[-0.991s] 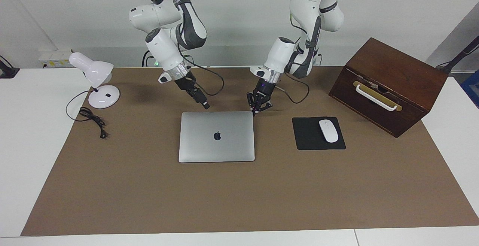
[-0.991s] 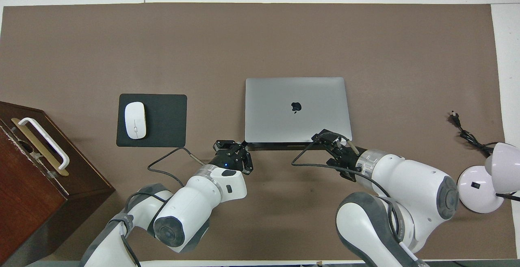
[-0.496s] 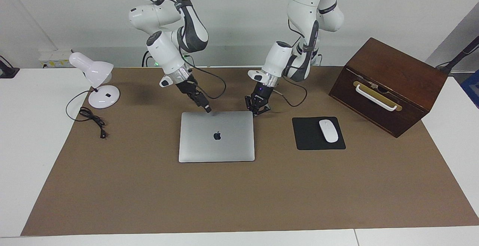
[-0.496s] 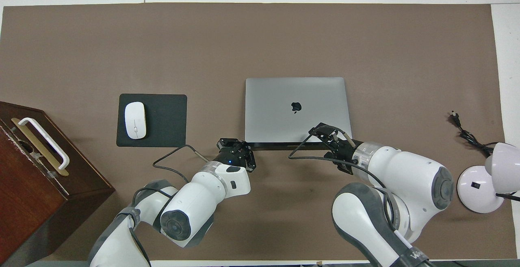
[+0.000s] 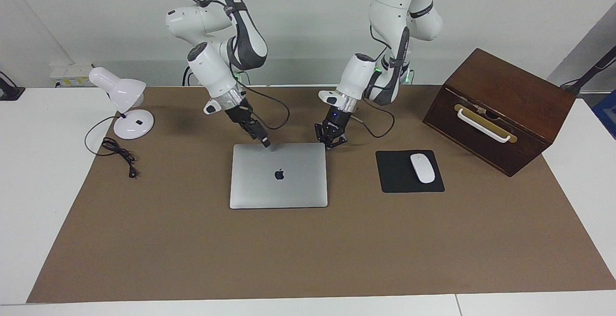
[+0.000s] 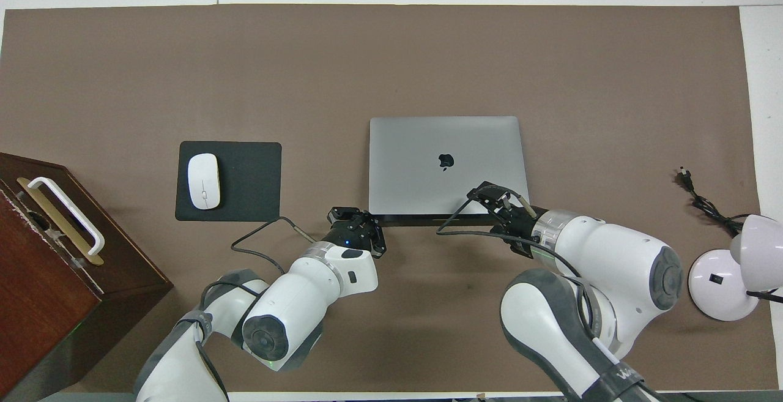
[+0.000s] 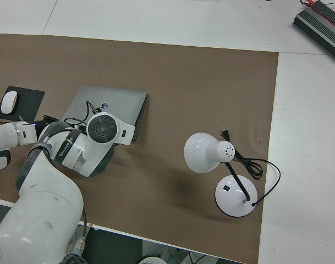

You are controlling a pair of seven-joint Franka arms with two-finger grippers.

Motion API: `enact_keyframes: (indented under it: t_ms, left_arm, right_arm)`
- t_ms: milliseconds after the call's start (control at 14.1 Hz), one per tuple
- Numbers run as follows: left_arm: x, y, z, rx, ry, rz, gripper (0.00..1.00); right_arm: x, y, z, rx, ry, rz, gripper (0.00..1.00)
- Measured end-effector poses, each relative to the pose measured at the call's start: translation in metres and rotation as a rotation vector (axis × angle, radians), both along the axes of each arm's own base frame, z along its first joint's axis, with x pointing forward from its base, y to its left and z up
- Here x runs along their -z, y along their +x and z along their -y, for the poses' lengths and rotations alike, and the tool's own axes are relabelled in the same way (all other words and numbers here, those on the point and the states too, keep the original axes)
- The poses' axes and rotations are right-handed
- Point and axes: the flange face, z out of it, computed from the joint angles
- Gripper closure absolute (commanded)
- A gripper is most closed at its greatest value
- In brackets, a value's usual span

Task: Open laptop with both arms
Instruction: 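Press the laptop base with the left gripper while the right gripper hooks the lid, then lift the laptop lid upward and back with the right gripper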

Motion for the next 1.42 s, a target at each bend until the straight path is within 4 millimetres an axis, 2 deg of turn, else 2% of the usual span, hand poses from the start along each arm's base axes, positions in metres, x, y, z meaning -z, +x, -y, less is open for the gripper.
enact_keyframes:
  t_ms: [283,1062,1416]
  left_arm:
    - [0.0,0.001,0.002,0.004,0.0,0.003,1.0]
    - [0.001,0.001,0.002,0.006,0.001,0.005,1.0]
    - [0.001,0.001,0.002,0.007,0.001,0.006,1.0]
  right_arm:
    - [0.003,0.006,0.0,-0.004,-0.004,0.001,0.0]
    - [-0.004,0.023,-0.003,-0.001,0.005,0.023,0.0]
    - [-0.02,0.041,-0.007,0.003,0.022,0.06,0.0]
